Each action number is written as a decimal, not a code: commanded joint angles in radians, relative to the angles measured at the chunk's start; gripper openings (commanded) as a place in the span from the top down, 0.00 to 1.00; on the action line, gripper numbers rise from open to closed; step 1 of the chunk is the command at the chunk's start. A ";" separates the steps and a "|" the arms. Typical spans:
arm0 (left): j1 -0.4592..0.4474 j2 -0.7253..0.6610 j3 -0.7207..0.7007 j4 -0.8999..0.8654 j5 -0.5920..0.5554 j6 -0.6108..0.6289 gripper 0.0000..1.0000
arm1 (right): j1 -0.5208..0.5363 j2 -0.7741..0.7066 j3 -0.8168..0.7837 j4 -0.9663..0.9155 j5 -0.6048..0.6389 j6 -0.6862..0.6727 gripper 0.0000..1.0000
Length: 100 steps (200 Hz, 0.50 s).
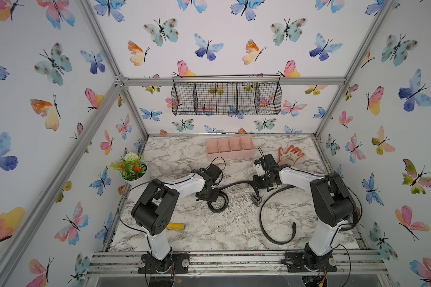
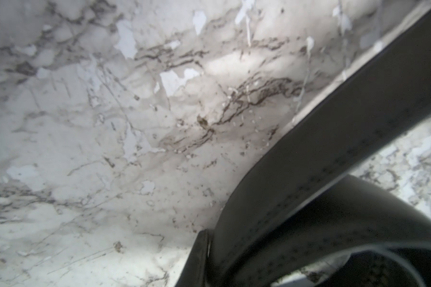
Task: Place the belts into the storage roll
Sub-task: Roll the belt at the center of the board.
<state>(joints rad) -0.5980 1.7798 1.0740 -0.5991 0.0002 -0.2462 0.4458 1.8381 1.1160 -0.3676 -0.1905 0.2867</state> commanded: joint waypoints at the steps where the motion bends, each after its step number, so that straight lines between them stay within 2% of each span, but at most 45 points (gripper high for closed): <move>1: 0.005 0.025 -0.034 -0.071 -0.022 0.000 0.81 | -0.034 0.008 0.013 -0.062 0.080 0.004 0.97; 65: 0.006 0.039 -0.030 -0.075 -0.019 -0.003 0.82 | -0.082 -0.009 -0.011 -0.057 0.053 -0.006 0.97; 78: 0.014 0.053 -0.013 -0.081 -0.014 -0.013 0.92 | -0.078 -0.030 -0.036 -0.045 0.019 -0.001 0.97; 100: 0.029 0.086 0.040 -0.094 -0.011 -0.048 0.99 | -0.015 -0.087 -0.101 -0.032 -0.009 0.022 0.97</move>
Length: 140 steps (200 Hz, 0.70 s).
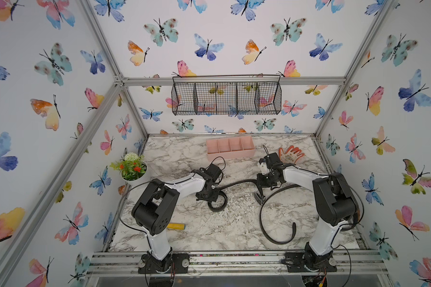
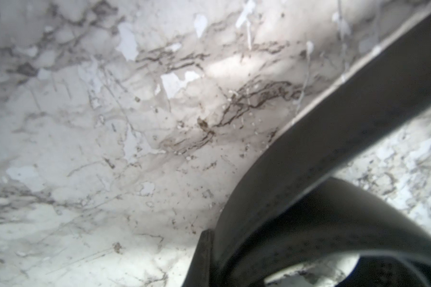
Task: Place the belts into the storage roll
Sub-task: Roll the belt at the center of the board.
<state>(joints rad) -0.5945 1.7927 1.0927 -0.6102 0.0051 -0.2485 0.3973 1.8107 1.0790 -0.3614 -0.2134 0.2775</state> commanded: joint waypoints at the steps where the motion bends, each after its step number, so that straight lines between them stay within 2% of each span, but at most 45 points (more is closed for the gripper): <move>1: 0.025 0.074 0.024 -0.083 -0.016 -0.047 0.99 | 0.037 -0.063 -0.068 -0.038 0.013 0.033 0.97; 27: 0.029 0.126 0.104 -0.093 -0.025 -0.096 1.00 | 0.162 -0.125 -0.157 0.004 -0.034 0.110 0.97; 76: 0.028 0.198 0.219 -0.120 -0.055 -0.139 1.00 | 0.487 -0.217 -0.300 0.203 -0.058 0.376 0.97; 88: 0.028 0.228 0.231 -0.122 -0.059 -0.139 1.00 | 0.548 -0.218 -0.311 0.243 -0.056 0.410 0.93; 100: 0.027 0.228 0.237 -0.128 -0.062 -0.134 1.00 | 0.557 -0.231 -0.335 0.284 -0.095 0.424 0.89; 108: 0.028 0.223 0.236 -0.130 -0.064 -0.129 1.00 | 0.557 -0.269 -0.353 0.305 -0.078 0.406 0.83; 126: 0.028 0.213 0.228 -0.133 -0.067 -0.121 1.00 | 0.553 -0.372 -0.360 0.270 0.035 0.334 0.57; 140: 0.026 0.211 0.223 -0.138 -0.068 -0.117 1.00 | 0.530 -0.411 -0.337 0.225 0.110 0.267 0.43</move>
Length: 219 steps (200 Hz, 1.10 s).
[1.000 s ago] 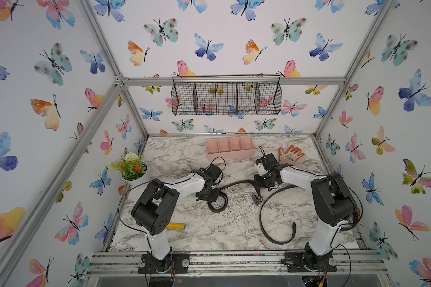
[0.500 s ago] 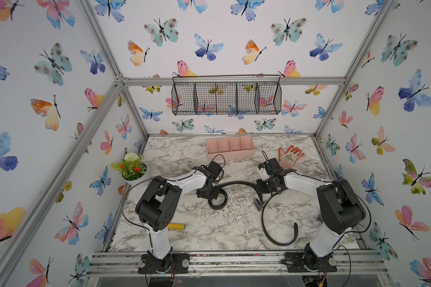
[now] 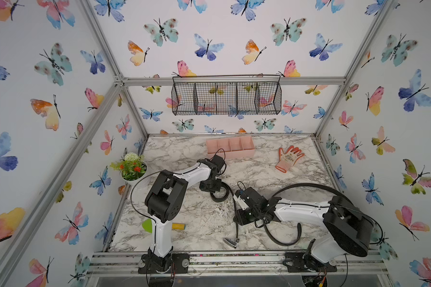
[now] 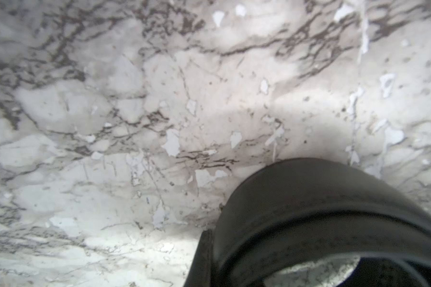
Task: Place the belts into the storage roll
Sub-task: Roll the belt at the center of the board, then pick up the belt from the center of the board.
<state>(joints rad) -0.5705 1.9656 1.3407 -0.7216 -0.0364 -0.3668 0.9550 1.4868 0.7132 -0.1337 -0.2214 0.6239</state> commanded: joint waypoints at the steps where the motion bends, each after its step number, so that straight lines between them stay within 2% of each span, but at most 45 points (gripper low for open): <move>1: 0.002 0.037 -0.026 -0.027 -0.026 0.002 1.00 | -0.032 -0.088 0.031 -0.004 0.117 -0.084 0.43; 15: 0.001 0.037 -0.032 -0.026 -0.026 0.001 1.00 | -0.095 -0.086 0.055 -0.002 0.090 -0.139 0.34; 32: -0.004 0.037 -0.040 -0.030 -0.028 -0.003 1.00 | -0.153 -0.045 0.104 0.012 0.074 -0.198 0.29; 78: -0.012 0.001 -0.054 -0.015 -0.013 -0.021 1.00 | -0.233 0.188 0.317 -0.009 0.012 -0.332 0.25; 122: -0.011 0.005 -0.044 -0.009 0.002 -0.025 1.00 | -0.241 0.334 0.414 -0.007 -0.061 -0.359 0.21; 169: -0.011 0.000 -0.065 0.058 0.063 -0.073 1.00 | -0.240 0.395 0.405 0.033 -0.181 -0.254 0.18; 177: -0.011 -0.006 -0.072 0.071 0.067 -0.090 1.00 | -0.240 0.386 0.389 0.039 -0.187 -0.224 0.16; 219: -0.028 -0.037 -0.105 0.111 0.052 -0.195 1.00 | -0.234 0.320 0.297 0.104 -0.235 -0.059 0.19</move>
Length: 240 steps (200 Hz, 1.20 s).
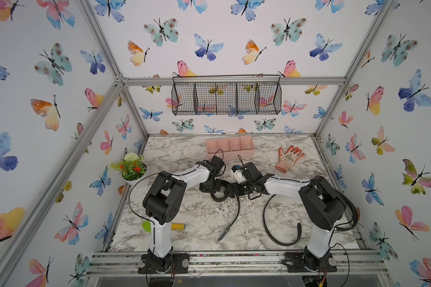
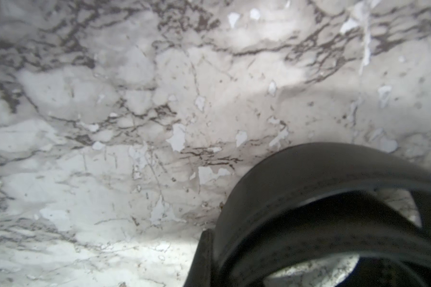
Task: Place the belts into the storage roll
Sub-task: Pick up the belt from the center of the board.
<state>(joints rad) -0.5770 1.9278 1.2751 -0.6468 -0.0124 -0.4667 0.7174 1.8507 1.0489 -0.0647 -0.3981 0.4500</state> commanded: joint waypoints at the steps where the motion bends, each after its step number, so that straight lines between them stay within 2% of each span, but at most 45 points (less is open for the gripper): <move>1: -0.024 0.000 -0.039 0.035 0.023 -0.099 1.00 | 0.004 -0.045 -0.041 0.036 -0.058 0.119 0.19; 21: -0.068 -0.002 -0.024 -0.012 -0.092 -0.181 1.00 | 0.007 -0.049 -0.047 0.045 -0.070 0.158 0.20; 35: -0.090 0.006 -0.015 -0.048 -0.120 -0.248 1.00 | 0.009 -0.049 -0.042 0.052 -0.072 0.186 0.21; 50: -0.102 0.001 -0.027 -0.047 -0.104 -0.304 1.00 | 0.016 -0.045 -0.030 0.050 -0.070 0.210 0.23; 76: -0.109 -0.063 -0.103 0.045 0.006 -0.390 1.00 | 0.041 -0.028 0.016 0.002 -0.029 0.217 0.23; 117: -0.124 -0.060 -0.077 0.009 0.036 -0.458 1.00 | 0.085 0.007 0.066 -0.051 0.045 0.227 0.25; 140: -0.124 -0.075 -0.120 0.077 0.116 -0.516 1.00 | 0.101 0.032 0.088 -0.080 0.078 0.235 0.28; 166: -0.127 -0.123 -0.188 0.133 0.123 -0.595 1.00 | 0.104 0.036 0.094 -0.124 0.154 0.225 0.32; 201: -0.135 -0.141 -0.200 0.127 0.119 -0.611 1.00 | 0.109 0.062 0.127 -0.178 0.229 0.198 0.38; 240: -0.160 -0.087 -0.113 -0.011 0.000 -0.546 1.00 | 0.135 0.084 0.163 -0.233 0.297 0.174 0.45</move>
<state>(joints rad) -0.7097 1.8015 1.1049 -0.5652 0.0364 -1.0531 0.8249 1.9125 1.1751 -0.2470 -0.1600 0.6525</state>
